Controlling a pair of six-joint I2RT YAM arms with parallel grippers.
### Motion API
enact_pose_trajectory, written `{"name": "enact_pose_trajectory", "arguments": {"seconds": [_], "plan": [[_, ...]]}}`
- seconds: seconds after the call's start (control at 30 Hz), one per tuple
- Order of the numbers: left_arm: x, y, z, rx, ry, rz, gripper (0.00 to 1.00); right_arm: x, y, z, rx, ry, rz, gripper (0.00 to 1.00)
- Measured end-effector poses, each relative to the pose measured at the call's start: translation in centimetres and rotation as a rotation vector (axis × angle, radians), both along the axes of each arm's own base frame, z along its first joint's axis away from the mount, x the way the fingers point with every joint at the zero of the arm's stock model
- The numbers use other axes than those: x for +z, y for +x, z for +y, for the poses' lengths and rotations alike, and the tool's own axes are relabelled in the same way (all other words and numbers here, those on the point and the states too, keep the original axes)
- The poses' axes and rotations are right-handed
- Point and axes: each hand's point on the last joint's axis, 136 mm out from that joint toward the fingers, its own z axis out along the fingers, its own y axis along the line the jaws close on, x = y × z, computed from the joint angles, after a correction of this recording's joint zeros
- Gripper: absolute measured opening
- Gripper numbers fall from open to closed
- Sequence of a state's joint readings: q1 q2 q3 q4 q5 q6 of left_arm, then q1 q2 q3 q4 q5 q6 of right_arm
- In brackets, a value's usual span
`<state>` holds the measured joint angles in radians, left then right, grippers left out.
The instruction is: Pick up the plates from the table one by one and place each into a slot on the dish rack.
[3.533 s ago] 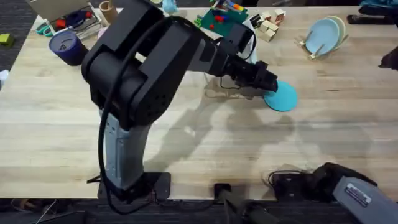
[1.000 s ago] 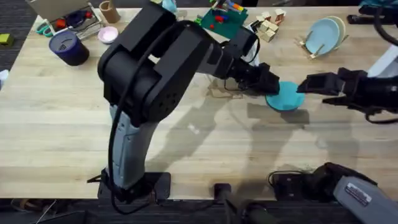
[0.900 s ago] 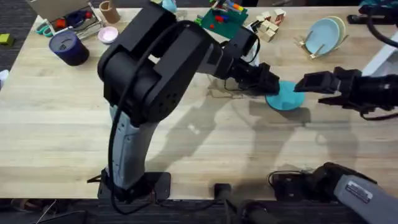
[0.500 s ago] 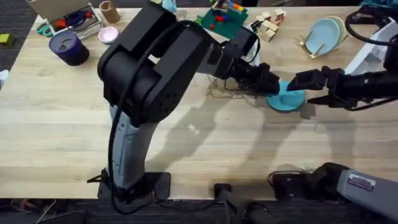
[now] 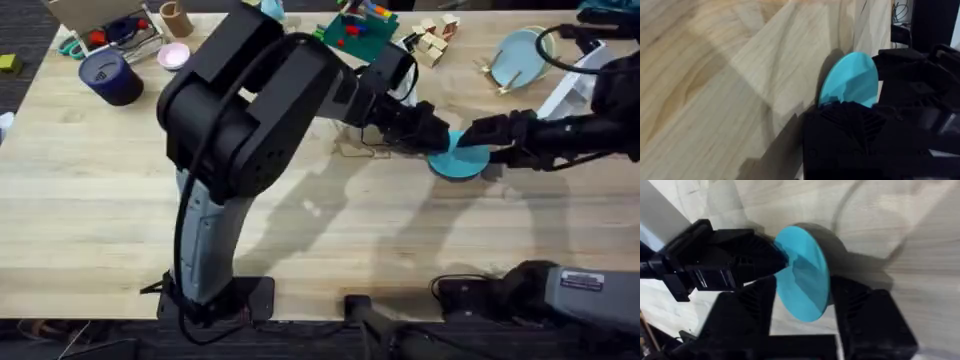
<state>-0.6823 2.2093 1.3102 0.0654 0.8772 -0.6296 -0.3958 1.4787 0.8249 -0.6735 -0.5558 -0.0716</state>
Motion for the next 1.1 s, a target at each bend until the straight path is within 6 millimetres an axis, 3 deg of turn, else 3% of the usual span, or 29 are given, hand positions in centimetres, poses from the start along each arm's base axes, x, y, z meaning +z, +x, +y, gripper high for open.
{"name": "enact_pose_trajectory", "arguments": {"seconds": [0.2,0.3,0.5,0.83,1.1], "plan": [[0.0,0.0,0.0,0.0,0.0,0.0,0.04,-0.6,0.1,0.1,-0.001,0.02,0.013,0.384],[0.0,0.0,0.0,0.0,0.0,0.0,0.04,-0.8,0.1,0.1,-0.003,0.023,0.019,0.32],[0.0,0.2,0.1,0.003,-0.002,-0.002,0.04,-0.3,0.3,0.0,-0.02,0.055,0.003,0.049],[-0.1,0.3,0.4,0.009,0.009,0.012,0.04,-0.1,0.1,0.3,-0.022,0.076,0.009,0.039],[-0.1,-0.2,2.0,0.05,0.129,0.028,0.04,1.1,-2.1,1.1,0.007,0.052,0.071,0.031]]}}
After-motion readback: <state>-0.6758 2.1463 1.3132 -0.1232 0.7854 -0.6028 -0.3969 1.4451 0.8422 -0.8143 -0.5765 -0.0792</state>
